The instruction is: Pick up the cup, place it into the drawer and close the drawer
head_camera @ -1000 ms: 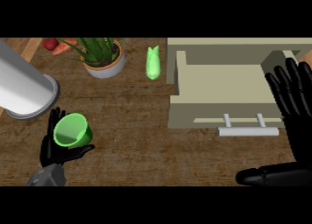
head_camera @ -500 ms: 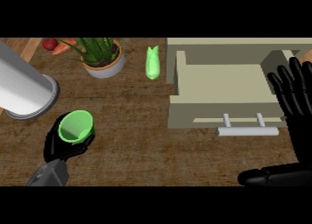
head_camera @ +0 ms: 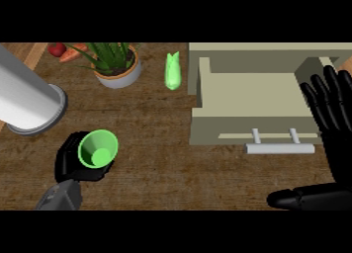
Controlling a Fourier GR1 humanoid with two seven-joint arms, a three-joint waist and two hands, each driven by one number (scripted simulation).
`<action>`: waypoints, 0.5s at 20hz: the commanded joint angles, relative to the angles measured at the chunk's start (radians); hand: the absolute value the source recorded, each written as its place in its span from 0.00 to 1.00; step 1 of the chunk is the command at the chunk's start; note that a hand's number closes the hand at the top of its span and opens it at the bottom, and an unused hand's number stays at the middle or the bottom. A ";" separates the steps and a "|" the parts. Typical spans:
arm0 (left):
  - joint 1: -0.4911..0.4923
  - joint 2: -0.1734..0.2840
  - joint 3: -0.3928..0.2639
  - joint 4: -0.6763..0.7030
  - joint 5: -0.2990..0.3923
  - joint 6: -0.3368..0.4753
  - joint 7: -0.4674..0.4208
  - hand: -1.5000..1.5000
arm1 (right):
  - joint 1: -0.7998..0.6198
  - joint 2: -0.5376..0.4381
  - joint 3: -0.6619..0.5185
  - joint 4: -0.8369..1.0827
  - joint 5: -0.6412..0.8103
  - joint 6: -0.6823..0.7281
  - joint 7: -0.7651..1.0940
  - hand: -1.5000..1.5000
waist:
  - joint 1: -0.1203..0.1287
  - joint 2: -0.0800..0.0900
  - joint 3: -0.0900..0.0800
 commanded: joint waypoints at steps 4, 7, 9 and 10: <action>-0.023 -0.007 -0.001 -0.078 0.012 -0.012 -0.067 1.00 | -0.029 -0.046 -0.080 -0.007 -0.075 0.022 0.029 0.00 | 0.001 -0.002 0.000; 0.027 -0.043 -0.037 -0.178 0.007 -0.025 -0.076 1.00 | -0.080 -0.016 -0.035 -0.010 -0.029 -0.036 0.088 0.00 | 0.011 -0.004 0.001; 0.036 -0.058 -0.065 -0.265 0.008 -0.030 -0.035 1.00 | 0.028 0.026 0.016 0.033 0.051 -0.018 -0.050 0.00 | 0.014 -0.005 0.002; 0.016 -0.037 -0.066 -0.293 0.022 -0.052 0.018 1.00 | -0.022 0.004 -0.009 -0.002 0.004 -0.020 0.014 0.00 | 0.013 -0.005 0.001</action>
